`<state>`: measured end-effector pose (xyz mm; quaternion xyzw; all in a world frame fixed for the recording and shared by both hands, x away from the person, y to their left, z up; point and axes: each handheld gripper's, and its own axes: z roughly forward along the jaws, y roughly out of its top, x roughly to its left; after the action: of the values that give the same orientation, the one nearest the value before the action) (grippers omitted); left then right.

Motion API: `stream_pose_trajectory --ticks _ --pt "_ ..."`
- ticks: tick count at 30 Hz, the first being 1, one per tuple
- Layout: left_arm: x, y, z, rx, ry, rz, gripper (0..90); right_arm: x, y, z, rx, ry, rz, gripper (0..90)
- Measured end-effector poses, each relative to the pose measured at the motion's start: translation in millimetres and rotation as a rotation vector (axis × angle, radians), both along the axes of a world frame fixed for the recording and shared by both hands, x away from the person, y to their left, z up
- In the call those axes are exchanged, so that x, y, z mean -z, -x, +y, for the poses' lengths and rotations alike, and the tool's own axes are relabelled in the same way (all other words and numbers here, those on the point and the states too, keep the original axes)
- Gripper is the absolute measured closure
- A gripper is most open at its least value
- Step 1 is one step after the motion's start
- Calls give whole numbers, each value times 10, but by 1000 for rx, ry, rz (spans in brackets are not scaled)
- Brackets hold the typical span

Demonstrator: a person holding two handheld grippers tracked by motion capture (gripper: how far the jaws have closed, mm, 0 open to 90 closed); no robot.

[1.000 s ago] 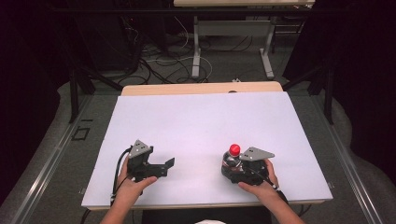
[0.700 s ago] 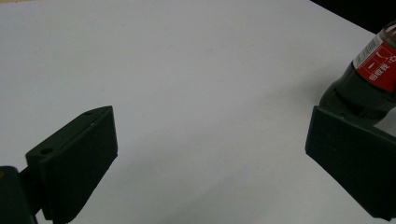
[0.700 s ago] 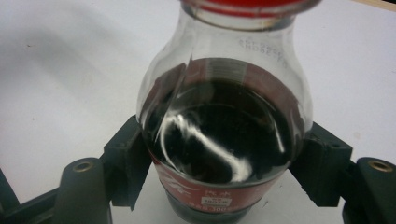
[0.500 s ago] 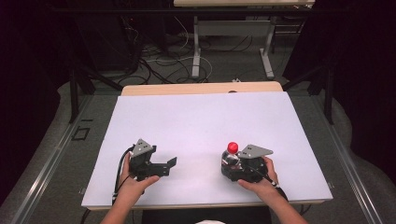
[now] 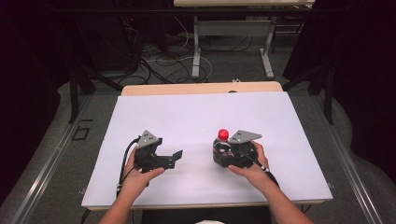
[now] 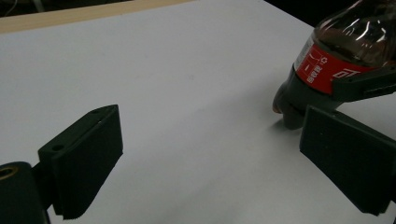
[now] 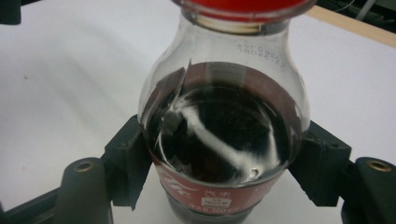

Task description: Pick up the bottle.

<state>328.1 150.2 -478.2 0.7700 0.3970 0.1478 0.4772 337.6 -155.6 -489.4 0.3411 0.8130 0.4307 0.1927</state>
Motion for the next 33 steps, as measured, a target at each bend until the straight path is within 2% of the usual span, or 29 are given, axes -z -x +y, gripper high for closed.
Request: stream_pose_trajectory --ticks 3,4,8,11,13,16,18,23,24,26,31,33 --pt "-66 -55 -44 2 4 -8 107 -48 -81 28 -9 -9 21 294" --pt "-90 -78 -62 8 4 -7 114 -47 -109 38 -6 -19 6 294" --pt "-153 -142 -125 12 6 -17 139 -69 -217 62 -18 -34 4 294" --pt "-236 -237 -209 32 6 -29 154 -70 -278 81 -35 -21 3 294" --pt "-274 -274 -258 42 6 -30 158 -69 -306 83 -46 -4 19 294" --pt "-334 -312 -360 58 -4 -37 199 -34 -346 97 -54 -9 6 294" --pt "-369 -328 -424 66 -3 -48 206 -23 -363 109 -62 -1 19 294" --pt "-439 -344 -548 97 -11 -72 226 17 -397 145 -79 5 14 294" --pt "-449 -344 -565 112 -10 -66 231 15 -395 146 -86 11 27 294" --pt "-466 -347 -592 146 5 -51 248 25 -397 156 -95 -2 19 294" --pt "-522 -359 -640 195 24 -44 298 13 -368 159 -113 -17 23 295" --pt "-530 -362 -655 197 32 -53 319 6 -348 162 -122 -14 27 295"
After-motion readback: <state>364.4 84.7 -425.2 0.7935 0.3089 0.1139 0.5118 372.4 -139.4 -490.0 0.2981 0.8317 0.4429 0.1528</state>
